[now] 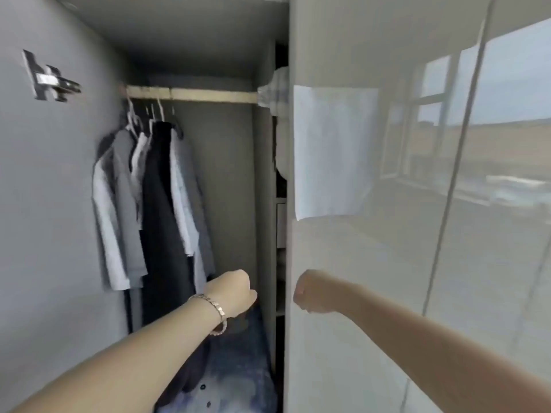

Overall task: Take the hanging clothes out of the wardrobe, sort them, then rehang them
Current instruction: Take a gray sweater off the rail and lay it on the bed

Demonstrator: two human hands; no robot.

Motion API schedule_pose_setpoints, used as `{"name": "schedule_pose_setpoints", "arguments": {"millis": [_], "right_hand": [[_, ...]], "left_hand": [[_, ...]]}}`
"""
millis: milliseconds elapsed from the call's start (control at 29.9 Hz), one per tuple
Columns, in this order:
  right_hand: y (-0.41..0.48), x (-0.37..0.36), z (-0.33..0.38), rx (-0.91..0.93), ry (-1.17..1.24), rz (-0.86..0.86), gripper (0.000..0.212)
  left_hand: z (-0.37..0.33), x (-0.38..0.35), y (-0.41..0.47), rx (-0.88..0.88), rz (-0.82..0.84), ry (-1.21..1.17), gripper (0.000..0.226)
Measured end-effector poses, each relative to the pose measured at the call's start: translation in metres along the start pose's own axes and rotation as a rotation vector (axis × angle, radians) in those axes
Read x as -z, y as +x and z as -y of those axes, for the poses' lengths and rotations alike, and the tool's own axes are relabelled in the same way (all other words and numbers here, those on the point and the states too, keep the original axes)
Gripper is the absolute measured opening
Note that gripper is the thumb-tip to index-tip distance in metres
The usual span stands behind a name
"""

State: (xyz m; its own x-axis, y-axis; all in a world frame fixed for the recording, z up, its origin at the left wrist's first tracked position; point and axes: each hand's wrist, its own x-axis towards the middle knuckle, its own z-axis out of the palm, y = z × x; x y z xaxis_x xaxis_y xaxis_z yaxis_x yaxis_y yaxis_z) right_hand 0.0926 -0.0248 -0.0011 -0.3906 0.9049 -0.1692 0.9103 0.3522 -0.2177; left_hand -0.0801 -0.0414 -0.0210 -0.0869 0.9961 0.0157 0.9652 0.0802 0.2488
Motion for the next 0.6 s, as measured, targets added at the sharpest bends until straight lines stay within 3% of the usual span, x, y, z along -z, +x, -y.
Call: {"name": "schedule_pose_setpoints", "arguments": {"millis": [167,301,469,535,602], "right_hand": [[0.082,0.054,0.079,0.237,0.126,-0.074,0.011],[0.138,0.089,0.131,0.326,0.238,-0.216,0.018],[0.205,0.136,0.187,0.355,0.396,-0.45,0.03],[0.231,0.155,0.205,0.362,0.441,-0.489,0.021],[0.262,0.172,0.222,0.336,0.54,-0.468,0.028]], "left_hand": [[0.067,0.064,0.031,0.241,-0.183,0.002,0.028],[0.11,0.111,0.052,0.362,-0.281,0.021,0.027],[0.141,0.159,0.086,0.383,-0.378,0.056,0.029],[0.149,0.177,0.101,0.377,-0.397,0.036,0.031],[0.153,0.196,0.116,0.371,-0.403,0.007,0.027]]}}
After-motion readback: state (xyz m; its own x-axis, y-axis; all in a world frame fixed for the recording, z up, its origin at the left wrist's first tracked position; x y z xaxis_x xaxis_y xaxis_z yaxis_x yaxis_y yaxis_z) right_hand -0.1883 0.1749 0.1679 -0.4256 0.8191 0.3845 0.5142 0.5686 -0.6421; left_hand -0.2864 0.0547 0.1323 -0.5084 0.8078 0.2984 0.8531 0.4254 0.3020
